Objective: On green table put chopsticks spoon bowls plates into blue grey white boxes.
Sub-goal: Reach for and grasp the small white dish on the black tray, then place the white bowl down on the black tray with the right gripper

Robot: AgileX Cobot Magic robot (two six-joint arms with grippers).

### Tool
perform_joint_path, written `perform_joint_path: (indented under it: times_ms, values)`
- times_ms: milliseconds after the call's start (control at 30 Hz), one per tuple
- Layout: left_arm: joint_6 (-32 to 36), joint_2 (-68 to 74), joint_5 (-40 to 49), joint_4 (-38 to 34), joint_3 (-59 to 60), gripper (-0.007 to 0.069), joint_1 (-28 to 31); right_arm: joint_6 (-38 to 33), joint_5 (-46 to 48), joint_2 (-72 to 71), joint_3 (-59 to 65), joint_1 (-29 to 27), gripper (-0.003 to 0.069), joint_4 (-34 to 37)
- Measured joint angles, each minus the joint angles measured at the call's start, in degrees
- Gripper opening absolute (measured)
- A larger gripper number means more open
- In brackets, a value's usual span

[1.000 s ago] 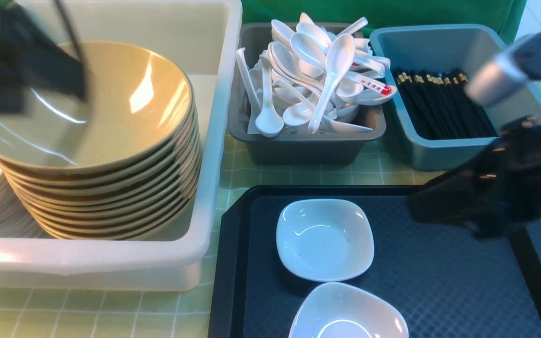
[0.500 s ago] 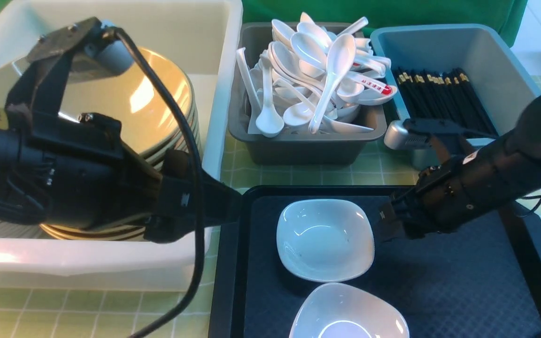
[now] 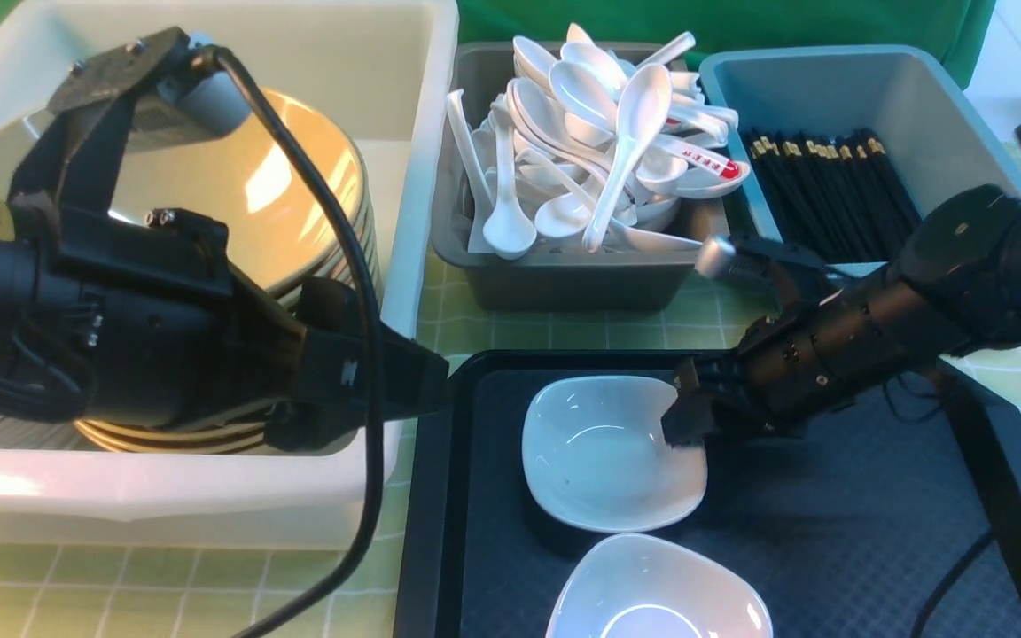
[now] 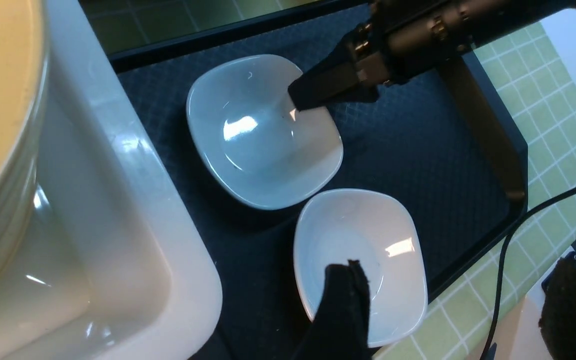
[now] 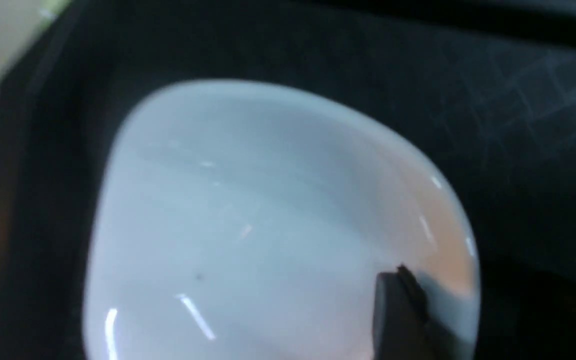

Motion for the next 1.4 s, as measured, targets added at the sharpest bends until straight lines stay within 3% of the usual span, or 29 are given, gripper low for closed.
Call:
perform_joint_path:
  times_ms: [100, 200, 267, 467, 600, 867, 1100, 1233, 1267, 1300, 1400]
  values:
    - [0.07, 0.0, 0.05, 0.0, 0.0, 0.0445, 0.0, -2.41, -0.09, 0.41, -0.06, -0.14, 0.0252, 1.63]
    - [0.14, 0.0, 0.17, 0.0, 0.0, 0.0437, 0.0, -3.78, 0.79, 0.41, -0.06, -0.81, 0.0111, 2.86]
    - [0.14, 0.0, 0.23, 0.0, 0.0, 0.0424, 0.0, -5.09, 2.66, -0.12, -0.06, -2.09, 0.0073, 3.55]
    - [0.14, 0.0, 1.03, -0.12, 0.0, 0.0409, 0.0, -6.61, 3.99, -7.47, 3.96, -8.33, 0.0051, 2.3]
    - [0.19, 0.0, 0.6, -1.74, 0.0, 0.0393, 0.0, -7.39, 3.52, -18.07, 13.08, -16.36, 0.0051, -1.32]
    - [0.19, 0.0, -2.73, -2.26, 0.0, 0.0393, 0.0, -8.33, -0.5, -21.37, 22.14, -21.7, 0.0055, -1.49]
    - [3.8, 0.0, -4.4, -4.22, 0.0, 0.0393, 0.0, -12.06, -1.2, -21.37, 23.49, -21.81, 0.012, -1.84]
    - [10.42, 0.0, -5.0, -8.57, 0.0, 0.0393, 0.0, -13.23, -1.45, -23.32, 23.55, -21.81, 0.0264, -6.58]
    - [10.42, 0.0, -5.0, -8.77, 0.0, 0.0393, 0.0, -13.18, -1.45, -23.48, 23.55, -21.81, 0.0264, -6.8]
    - [11.77, 0.22, -5.6, -10.36, 0.0, 0.0393, 0.0, -12.72, -1.45, -24.98, 23.55, -21.81, 0.0333, -8.31]
    - [12.07, 1.56, -5.03, -10.93, -0.75, 0.0393, 0.0, -12.22, -0.3, -27.74, 23.07, -21.81, 0.0423, -10.59]
